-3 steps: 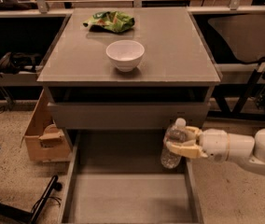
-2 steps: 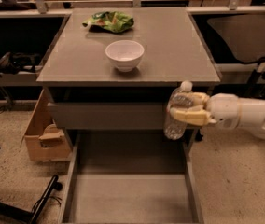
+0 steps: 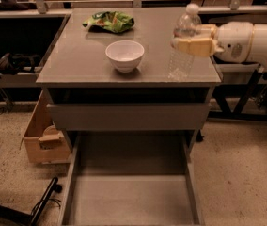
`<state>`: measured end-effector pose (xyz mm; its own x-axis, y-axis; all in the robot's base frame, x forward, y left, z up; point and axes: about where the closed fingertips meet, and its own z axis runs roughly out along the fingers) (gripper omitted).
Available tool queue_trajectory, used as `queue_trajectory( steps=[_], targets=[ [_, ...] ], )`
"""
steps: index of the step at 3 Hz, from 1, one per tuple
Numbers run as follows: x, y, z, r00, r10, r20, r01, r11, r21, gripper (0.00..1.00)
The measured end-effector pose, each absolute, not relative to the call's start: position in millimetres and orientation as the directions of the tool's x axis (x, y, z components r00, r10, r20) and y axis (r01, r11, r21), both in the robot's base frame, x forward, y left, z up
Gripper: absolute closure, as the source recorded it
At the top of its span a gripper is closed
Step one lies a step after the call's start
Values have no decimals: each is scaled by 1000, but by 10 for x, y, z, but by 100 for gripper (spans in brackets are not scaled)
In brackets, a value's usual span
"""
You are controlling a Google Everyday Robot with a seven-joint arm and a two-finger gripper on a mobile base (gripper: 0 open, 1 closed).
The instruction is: Pick water bottle from middle drawer and place on counter
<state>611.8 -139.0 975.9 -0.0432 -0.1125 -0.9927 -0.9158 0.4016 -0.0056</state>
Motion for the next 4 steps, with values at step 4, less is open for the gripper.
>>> queue_trajectory(
  steps=[4],
  targets=[
    [7650, -1238, 10017, 44, -153, -987, -662, 736, -143, 100]
  ],
)
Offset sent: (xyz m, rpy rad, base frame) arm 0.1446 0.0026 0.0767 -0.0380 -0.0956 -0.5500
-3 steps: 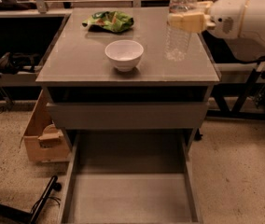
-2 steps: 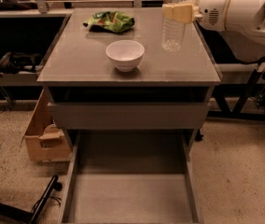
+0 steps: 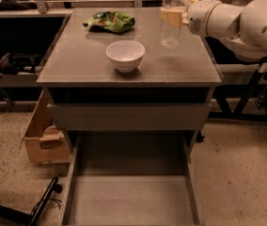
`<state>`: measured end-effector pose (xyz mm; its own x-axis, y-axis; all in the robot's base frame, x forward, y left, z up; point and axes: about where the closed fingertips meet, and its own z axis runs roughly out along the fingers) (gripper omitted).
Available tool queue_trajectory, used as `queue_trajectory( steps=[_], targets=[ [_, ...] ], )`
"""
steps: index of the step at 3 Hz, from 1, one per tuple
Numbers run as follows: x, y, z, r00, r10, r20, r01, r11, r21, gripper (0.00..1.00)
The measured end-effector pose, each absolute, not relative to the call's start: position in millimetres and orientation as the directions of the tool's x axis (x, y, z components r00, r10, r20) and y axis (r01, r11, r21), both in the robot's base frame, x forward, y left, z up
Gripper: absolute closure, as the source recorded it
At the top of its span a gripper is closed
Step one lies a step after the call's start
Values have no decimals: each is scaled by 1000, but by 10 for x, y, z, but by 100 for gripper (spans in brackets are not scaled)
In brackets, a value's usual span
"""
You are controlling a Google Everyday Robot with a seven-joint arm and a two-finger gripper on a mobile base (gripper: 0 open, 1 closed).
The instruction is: Pick water bottle from middle drawer and place on counter
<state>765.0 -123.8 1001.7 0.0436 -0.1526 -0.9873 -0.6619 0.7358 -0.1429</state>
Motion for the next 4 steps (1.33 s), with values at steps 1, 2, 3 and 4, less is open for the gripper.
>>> queue_trajectory(
  steps=[1, 2, 3, 4],
  targets=[
    [7691, -1249, 9965, 47, -157, -987, -659, 737, -149, 100],
    [7707, -1249, 9914, 29, -147, -989, -656, 743, -130, 100],
    [7875, -1318, 9980, -4, -125, -992, -625, 775, -95, 100],
    [8097, -1439, 10040, -45, -89, -995, -583, 811, -46, 100]
  ],
)
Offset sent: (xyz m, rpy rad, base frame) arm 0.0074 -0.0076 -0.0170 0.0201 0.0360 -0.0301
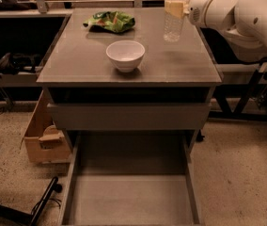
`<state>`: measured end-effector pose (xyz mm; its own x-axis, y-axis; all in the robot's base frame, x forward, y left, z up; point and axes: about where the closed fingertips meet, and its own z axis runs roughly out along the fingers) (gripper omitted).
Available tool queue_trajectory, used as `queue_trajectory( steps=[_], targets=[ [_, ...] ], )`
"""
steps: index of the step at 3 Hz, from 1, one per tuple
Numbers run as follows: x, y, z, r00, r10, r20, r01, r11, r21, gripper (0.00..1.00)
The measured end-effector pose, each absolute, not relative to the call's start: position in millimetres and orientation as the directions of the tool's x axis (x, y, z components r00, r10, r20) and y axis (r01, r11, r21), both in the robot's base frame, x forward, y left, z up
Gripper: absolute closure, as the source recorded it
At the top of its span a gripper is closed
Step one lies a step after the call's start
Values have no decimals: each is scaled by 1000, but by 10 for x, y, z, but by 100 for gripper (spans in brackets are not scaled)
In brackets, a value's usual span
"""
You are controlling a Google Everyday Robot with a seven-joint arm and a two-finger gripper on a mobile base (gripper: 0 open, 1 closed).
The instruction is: Pick water bottle from middle drawer and place on counter
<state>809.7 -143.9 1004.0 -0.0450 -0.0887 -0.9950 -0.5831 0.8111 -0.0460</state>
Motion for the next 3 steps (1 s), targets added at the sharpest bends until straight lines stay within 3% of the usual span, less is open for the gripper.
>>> queue_trajectory(
  steps=[3],
  targets=[
    [8467, -1450, 9850, -68, -68, -995, -522, 853, -22, 100]
  ],
)
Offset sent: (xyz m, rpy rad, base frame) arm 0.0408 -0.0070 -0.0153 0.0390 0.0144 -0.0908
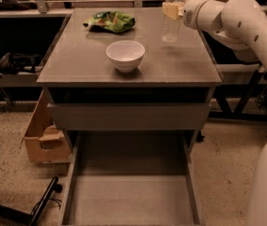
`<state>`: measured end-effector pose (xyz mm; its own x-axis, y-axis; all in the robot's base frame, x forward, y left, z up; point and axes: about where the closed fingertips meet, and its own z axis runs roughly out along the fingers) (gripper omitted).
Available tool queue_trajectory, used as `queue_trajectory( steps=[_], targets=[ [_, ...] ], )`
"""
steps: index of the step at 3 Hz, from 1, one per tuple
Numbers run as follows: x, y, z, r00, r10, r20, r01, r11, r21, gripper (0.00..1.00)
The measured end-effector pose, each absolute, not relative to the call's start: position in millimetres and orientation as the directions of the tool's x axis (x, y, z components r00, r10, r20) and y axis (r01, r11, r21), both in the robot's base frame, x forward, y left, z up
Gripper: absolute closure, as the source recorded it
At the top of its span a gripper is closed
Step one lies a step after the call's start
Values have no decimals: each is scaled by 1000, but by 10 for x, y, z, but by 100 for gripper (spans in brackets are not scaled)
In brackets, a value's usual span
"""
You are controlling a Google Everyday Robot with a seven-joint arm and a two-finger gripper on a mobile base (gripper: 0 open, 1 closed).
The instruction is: Pick water bottle from middle drawer and place on counter
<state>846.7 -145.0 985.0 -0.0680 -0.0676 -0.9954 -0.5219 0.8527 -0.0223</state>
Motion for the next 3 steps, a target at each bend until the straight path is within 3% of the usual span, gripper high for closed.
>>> queue_trajectory(
  steps=[3],
  targets=[
    [8620, -1297, 9265, -140, -87, -986, -513, 859, -3, 100]
  ],
)
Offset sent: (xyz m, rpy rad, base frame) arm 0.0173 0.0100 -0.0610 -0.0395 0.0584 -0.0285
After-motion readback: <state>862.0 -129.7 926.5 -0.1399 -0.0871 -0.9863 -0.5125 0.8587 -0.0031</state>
